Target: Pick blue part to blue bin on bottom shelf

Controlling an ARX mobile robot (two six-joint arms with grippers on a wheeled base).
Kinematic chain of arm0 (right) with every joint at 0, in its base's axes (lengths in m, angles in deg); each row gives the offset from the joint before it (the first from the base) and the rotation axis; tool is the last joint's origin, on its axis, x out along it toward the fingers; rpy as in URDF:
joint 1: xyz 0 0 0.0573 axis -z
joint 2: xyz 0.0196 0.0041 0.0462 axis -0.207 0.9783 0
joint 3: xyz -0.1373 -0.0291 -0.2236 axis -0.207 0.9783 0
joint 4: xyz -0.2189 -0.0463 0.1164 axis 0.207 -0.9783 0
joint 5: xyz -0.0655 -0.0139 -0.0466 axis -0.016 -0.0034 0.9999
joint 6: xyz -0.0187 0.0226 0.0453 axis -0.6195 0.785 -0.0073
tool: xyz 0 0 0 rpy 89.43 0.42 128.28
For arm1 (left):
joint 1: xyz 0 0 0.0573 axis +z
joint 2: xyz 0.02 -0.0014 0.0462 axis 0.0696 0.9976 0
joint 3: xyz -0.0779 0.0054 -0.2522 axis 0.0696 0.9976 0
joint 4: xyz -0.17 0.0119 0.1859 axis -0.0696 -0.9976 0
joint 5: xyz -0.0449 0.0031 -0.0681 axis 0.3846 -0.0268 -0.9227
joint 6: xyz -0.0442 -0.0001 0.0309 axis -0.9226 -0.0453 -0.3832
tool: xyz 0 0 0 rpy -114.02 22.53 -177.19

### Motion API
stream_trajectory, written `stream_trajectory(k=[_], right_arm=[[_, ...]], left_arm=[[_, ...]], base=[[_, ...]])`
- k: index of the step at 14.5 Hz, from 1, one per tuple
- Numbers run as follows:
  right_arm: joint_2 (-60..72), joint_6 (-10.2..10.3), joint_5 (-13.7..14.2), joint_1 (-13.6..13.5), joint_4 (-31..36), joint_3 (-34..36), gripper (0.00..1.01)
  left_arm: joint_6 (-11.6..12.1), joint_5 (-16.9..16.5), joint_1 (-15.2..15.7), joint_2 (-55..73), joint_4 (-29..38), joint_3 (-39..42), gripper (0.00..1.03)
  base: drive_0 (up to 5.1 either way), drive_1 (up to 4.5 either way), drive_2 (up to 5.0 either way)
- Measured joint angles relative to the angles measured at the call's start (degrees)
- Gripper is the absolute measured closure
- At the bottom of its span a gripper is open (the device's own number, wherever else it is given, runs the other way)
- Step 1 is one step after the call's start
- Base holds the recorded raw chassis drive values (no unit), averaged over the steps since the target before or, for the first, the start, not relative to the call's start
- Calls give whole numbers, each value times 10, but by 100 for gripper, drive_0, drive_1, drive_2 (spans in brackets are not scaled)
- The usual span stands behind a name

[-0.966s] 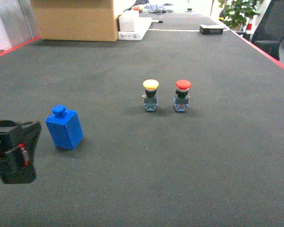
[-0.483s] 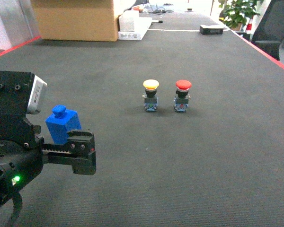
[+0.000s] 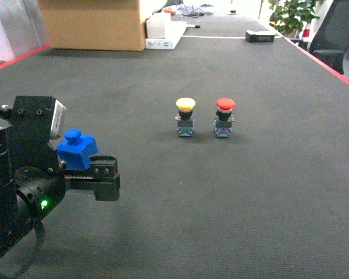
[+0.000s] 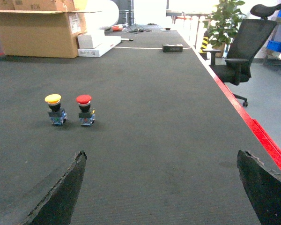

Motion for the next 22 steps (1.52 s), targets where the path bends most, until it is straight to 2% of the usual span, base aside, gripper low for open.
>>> stream_trajectory(k=[3, 9, 12, 13, 14, 16, 17, 19, 22], right_arm=[[0, 0, 0, 0, 0, 0, 3], [0, 0, 0, 0, 0, 0, 3], [0, 0, 0, 0, 0, 0, 3], [0, 0, 0, 0, 0, 0, 3], [0, 0, 0, 0, 0, 0, 3], [0, 0, 0, 0, 0, 0, 3], [0, 0, 0, 0, 0, 0, 3], [0, 0, 0, 0, 0, 0, 3], [0, 0, 0, 0, 0, 0, 3]], left_arm=[[6, 0, 13, 49, 9, -45, 5], [1, 12, 21, 81, 14, -84, 5], [-3, 16, 29, 86, -21, -108, 5], [-4, 13, 32, 90, -23, -114, 8], [-3, 10, 31, 94, -26, -121, 26], [-5, 5, 31, 103, -26, -129, 53], [-5, 3, 31, 103, -24, -129, 57], [2, 1, 31, 103, -12, -125, 57], [9, 15, 6, 70, 42, -48, 57]], base=[[0, 0, 0], [0, 0, 0], [0, 0, 0], [0, 0, 0], [0, 0, 0], [0, 0, 0], [0, 0, 0], [0, 0, 0], [0, 0, 0]])
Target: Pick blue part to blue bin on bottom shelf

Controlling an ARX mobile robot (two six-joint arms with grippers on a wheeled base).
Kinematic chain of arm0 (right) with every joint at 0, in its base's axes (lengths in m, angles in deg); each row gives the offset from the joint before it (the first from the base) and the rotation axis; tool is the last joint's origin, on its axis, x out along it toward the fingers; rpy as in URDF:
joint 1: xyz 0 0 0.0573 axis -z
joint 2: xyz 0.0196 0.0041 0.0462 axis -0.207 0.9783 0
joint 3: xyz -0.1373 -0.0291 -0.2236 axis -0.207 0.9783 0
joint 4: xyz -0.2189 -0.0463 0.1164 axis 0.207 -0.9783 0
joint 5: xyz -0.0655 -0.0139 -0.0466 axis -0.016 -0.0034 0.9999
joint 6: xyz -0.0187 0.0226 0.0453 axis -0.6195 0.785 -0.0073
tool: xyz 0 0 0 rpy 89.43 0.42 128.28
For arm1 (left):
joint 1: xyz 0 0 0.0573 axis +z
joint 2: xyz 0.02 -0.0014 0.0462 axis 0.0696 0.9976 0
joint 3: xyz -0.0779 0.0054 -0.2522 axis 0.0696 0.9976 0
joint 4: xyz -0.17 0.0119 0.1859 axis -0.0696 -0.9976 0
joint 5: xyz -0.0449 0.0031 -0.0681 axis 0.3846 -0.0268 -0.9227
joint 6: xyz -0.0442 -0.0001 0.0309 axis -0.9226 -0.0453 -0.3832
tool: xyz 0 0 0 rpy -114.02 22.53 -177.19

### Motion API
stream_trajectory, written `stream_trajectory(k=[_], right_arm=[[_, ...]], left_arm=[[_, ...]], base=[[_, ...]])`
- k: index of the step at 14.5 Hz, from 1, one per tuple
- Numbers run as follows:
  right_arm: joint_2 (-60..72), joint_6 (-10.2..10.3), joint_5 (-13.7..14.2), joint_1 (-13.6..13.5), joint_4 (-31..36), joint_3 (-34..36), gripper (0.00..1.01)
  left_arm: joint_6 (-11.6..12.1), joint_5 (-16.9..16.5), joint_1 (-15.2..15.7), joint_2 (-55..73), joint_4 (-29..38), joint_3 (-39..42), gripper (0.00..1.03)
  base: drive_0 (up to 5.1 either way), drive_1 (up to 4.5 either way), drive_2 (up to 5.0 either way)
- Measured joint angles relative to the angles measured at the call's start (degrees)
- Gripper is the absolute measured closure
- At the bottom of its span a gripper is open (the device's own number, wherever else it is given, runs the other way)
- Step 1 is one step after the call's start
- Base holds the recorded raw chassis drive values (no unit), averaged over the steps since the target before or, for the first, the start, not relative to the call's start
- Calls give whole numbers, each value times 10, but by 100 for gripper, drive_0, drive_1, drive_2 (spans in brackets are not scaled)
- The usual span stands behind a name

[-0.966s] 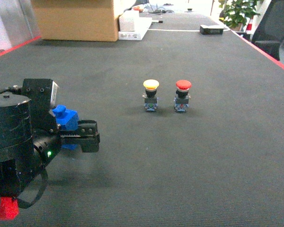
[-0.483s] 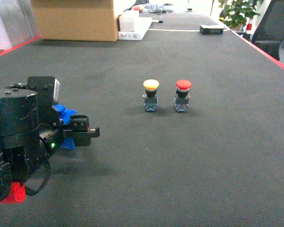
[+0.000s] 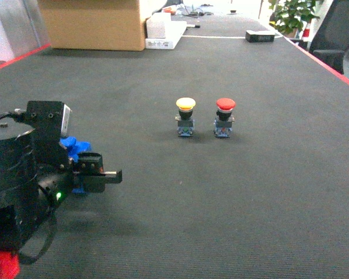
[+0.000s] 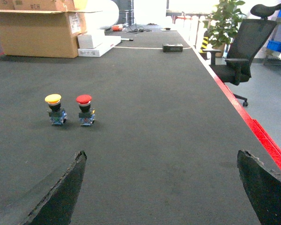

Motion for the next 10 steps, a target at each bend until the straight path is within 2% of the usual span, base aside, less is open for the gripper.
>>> stream_trajectory(k=[2, 3, 5, 6, 7, 9, 10], right_arm=[[0, 0, 0, 0, 0, 0, 3], [0, 0, 0, 0, 0, 0, 3], [0, 0, 0, 0, 0, 0, 3], [0, 0, 0, 0, 0, 0, 3], [0, 0, 0, 0, 0, 0, 3], [0, 0, 0, 0, 0, 0, 3], [0, 0, 0, 0, 0, 0, 3]], left_arm=[[0, 26, -40, -47, 48, 73, 57], [5, 48, -71, -87, 49, 128, 57], [10, 68, -97, -149, 39, 198, 57], [10, 107, -88, -307, -1, 246, 57], [10, 121, -82, -407, -57, 260, 57], [11, 122, -90, -565, -162, 281, 57], [16, 134, -96, -619, -177, 289, 57]], base=[[0, 0, 0], [0, 0, 0], [0, 0, 0], [0, 0, 0], [0, 0, 0], [0, 0, 0], [0, 0, 0]])
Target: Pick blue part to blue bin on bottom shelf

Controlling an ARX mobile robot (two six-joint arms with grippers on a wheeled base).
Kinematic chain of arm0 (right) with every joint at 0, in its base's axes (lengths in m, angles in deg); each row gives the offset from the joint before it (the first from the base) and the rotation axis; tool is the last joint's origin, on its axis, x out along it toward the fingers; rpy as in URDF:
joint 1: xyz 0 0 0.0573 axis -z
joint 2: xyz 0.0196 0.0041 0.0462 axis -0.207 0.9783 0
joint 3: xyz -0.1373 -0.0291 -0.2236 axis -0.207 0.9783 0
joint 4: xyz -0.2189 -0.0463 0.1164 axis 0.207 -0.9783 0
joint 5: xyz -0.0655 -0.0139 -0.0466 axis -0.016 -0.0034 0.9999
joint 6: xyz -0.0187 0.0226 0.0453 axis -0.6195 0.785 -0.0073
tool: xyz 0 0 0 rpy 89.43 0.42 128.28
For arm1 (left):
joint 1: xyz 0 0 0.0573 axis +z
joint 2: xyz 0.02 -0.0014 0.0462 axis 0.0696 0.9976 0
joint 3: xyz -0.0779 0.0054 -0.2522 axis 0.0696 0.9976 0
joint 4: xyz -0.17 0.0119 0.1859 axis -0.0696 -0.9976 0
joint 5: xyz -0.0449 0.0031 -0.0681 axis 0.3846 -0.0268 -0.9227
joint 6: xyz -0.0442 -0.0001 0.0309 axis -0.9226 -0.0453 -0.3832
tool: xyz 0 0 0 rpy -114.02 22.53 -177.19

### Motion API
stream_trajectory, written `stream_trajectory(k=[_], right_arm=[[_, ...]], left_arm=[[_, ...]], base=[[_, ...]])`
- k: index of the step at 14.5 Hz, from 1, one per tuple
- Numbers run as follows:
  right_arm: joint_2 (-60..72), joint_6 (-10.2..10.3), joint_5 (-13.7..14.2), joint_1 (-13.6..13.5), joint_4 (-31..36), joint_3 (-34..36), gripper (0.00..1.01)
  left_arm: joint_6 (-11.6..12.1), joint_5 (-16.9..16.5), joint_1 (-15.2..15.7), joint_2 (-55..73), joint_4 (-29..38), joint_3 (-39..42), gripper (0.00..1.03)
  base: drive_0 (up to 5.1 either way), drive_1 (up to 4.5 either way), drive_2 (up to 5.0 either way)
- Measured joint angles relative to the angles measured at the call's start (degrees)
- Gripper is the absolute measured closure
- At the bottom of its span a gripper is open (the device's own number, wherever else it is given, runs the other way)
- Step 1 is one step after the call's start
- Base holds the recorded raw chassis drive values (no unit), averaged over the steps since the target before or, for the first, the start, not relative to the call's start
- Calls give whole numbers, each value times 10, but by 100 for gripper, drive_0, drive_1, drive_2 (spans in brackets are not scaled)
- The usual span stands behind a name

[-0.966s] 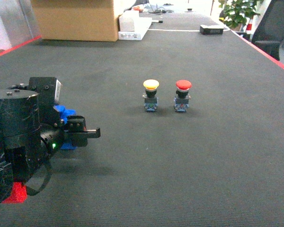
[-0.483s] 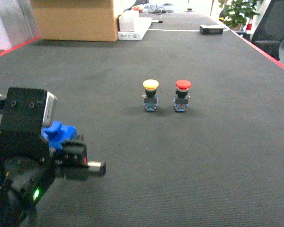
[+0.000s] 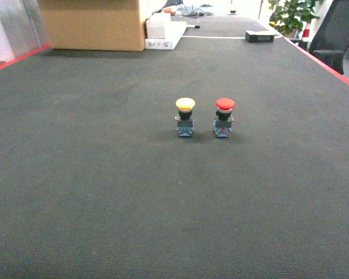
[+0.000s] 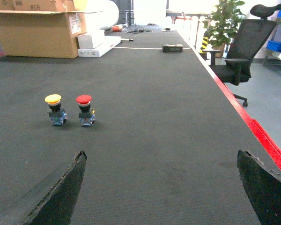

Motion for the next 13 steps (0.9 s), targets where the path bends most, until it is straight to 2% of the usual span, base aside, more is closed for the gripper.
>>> stream_trajectory(k=[13], right_arm=[[0, 0, 0, 0, 1, 0, 3]], left_arm=[[4, 6, 0, -10, -1, 2, 58]], base=[[0, 0, 0]])
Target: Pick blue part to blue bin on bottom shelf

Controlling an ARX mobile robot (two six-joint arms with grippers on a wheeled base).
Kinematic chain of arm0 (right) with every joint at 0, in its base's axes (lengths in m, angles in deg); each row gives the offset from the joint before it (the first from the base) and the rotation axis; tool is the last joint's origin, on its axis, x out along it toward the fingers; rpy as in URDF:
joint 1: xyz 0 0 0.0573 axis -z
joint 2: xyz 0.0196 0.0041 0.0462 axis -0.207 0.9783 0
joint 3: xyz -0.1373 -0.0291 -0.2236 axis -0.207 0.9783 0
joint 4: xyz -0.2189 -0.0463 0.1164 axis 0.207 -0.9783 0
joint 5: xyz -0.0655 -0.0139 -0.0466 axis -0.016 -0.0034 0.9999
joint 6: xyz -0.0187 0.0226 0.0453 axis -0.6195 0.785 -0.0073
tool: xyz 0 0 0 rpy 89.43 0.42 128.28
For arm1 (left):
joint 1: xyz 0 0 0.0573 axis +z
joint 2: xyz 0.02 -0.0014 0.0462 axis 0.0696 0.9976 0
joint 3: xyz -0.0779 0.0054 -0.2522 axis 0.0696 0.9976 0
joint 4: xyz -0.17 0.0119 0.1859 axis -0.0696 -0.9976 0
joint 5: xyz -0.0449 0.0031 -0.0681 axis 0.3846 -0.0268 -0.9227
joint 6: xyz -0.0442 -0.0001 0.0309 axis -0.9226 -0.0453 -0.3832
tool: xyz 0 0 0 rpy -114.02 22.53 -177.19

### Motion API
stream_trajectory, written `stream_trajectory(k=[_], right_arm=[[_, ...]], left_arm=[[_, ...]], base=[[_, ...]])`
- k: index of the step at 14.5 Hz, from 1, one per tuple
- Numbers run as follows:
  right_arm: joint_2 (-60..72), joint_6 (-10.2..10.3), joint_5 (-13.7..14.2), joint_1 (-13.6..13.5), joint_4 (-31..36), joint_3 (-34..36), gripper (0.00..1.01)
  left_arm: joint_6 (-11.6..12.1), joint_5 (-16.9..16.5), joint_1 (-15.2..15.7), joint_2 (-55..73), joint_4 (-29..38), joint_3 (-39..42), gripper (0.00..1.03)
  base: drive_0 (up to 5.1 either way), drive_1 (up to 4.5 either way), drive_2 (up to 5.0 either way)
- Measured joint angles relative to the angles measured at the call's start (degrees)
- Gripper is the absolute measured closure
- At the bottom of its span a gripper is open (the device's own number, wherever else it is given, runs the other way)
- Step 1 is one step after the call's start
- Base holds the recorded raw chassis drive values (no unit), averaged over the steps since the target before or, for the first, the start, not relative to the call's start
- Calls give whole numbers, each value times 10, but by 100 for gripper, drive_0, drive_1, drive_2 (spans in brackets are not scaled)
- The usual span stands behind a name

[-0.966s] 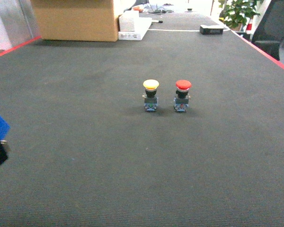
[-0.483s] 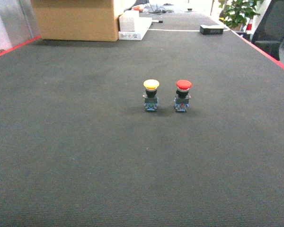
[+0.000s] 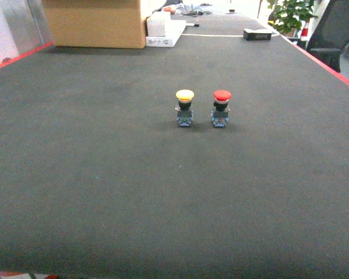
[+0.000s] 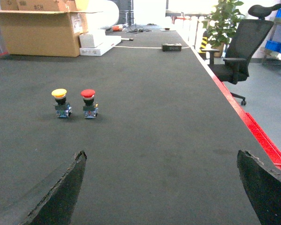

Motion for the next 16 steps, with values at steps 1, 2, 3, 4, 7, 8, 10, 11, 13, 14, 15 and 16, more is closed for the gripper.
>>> stream_trajectory(k=[1, 2, 3, 4, 7, 8, 10, 11, 13, 14, 15, 16], right_arm=[[0, 0, 0, 0, -1, 0, 3], [0, 0, 0, 0, -1, 0, 3], [0, 0, 0, 0, 0, 0, 3], [0, 0, 0, 0, 1, 0, 3], [0, 0, 0, 0, 0, 0, 3], [0, 0, 0, 0, 0, 0, 3], [0, 0, 0, 0, 0, 0, 3], [0, 0, 0, 0, 0, 0, 3], [0, 0, 0, 0, 0, 0, 3], [0, 0, 0, 0, 0, 0, 3], [0, 0, 0, 0, 0, 0, 3], [0, 0, 0, 0, 0, 0, 3]], left_arm=[[0, 0, 0, 0, -1, 0, 58], [0, 0, 0, 0, -1, 0, 58], [0, 0, 0, -1, 0, 2, 58], [0, 0, -1, -6, 3, 2, 58], [0, 1, 2, -4, -1, 2, 58], [0, 0, 2, -3, -1, 2, 58], [0, 0, 2, -3, -1, 2, 58], [0, 0, 2, -3, -1, 2, 58], [0, 0, 2, -3, -1, 2, 58], [0, 0, 2, -3, -1, 2, 58], [0, 0, 2, -3, -1, 2, 58], [0, 0, 2, -3, -1, 2, 58]], base=[[0, 0, 0], [0, 0, 0], [0, 0, 0], [0, 0, 0], [0, 0, 0], [0, 0, 0], [-79, -79, -79], [-158, -158, -158], [-158, -158, -158], [-158, -158, -158], [-151, -151, -151], [-153, -153, -153]])
